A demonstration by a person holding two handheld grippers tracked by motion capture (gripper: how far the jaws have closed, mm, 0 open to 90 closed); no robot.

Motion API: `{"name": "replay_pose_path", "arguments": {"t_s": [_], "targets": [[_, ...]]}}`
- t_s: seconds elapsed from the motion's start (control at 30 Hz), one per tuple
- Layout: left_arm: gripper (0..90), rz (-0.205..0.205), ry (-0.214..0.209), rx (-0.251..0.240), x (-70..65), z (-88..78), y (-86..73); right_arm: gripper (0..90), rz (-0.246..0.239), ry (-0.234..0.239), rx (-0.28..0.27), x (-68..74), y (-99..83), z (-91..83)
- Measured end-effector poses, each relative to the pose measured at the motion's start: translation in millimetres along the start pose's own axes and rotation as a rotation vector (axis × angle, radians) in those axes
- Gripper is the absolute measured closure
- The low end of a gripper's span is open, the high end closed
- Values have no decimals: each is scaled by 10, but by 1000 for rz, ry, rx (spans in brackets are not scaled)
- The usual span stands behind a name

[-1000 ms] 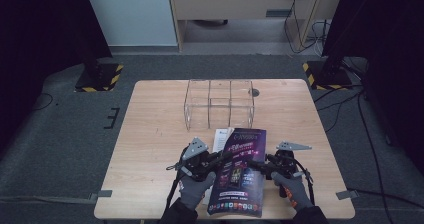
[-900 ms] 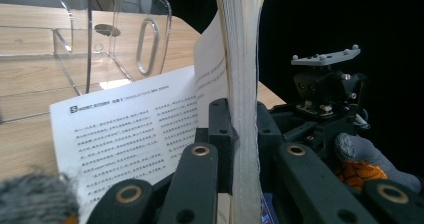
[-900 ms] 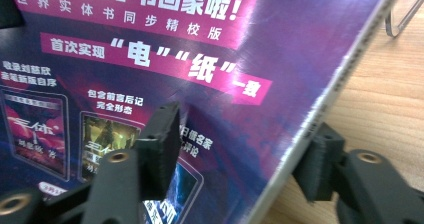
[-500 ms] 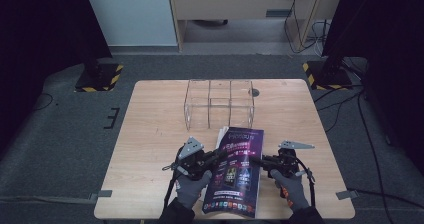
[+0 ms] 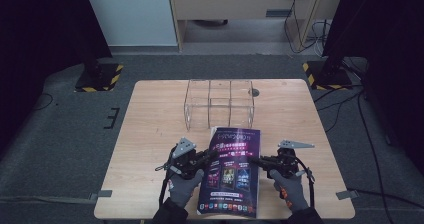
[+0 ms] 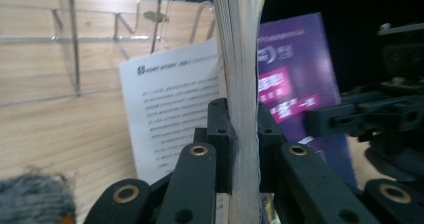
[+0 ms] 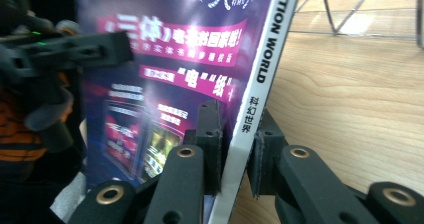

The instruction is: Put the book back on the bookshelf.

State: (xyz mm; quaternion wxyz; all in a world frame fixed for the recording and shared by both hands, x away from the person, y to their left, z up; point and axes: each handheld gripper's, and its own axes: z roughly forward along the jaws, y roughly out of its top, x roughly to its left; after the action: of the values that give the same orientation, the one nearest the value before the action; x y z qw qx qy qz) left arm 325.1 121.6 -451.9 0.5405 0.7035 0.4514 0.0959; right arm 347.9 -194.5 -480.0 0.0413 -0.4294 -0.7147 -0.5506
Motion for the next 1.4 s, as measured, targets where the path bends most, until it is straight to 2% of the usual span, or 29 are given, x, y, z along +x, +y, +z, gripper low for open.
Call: {"name": "replay_pose_path", "arguments": {"t_s": [0.37, 0.53, 0.7, 0.83, 0.93, 1.03, 1.1, 1.2, 1.3, 1.4], "targets": [[719, -41, -1, -5, 190, -94, -75, 829, -32, 14, -11, 175, 151, -2], [628, -50, 31, -18, 262, -154, -107, 830, -51, 26, -19, 264, 221, -11], [558, -60, 73, -33, 387, -294, -156, 830, -63, 43, -39, 354, 300, -50], [500, -48, 137, -24, 502, -426, -244, 830, -74, 11, -55, 384, 370, -73], [451, -37, 212, 13, 619, -482, -335, 830, -65, 16, -77, 365, 431, -113], [405, -34, 293, 58, 741, -514, -427, 831, -75, 15, -91, 413, 494, -139], [383, -46, 338, 92, 804, -519, -462, 830, -86, 7, -98, 453, 539, -141], [351, -22, 413, 124, 856, -507, -496, 830, -94, 0, -114, 496, 606, -147], [312, 0, 467, 159, 905, -488, -520, 830, -101, -8, -136, 539, 671, -176], [280, 3, 509, 187, 954, -468, -547, 831, -109, -17, -158, 566, 743, -211]]}}
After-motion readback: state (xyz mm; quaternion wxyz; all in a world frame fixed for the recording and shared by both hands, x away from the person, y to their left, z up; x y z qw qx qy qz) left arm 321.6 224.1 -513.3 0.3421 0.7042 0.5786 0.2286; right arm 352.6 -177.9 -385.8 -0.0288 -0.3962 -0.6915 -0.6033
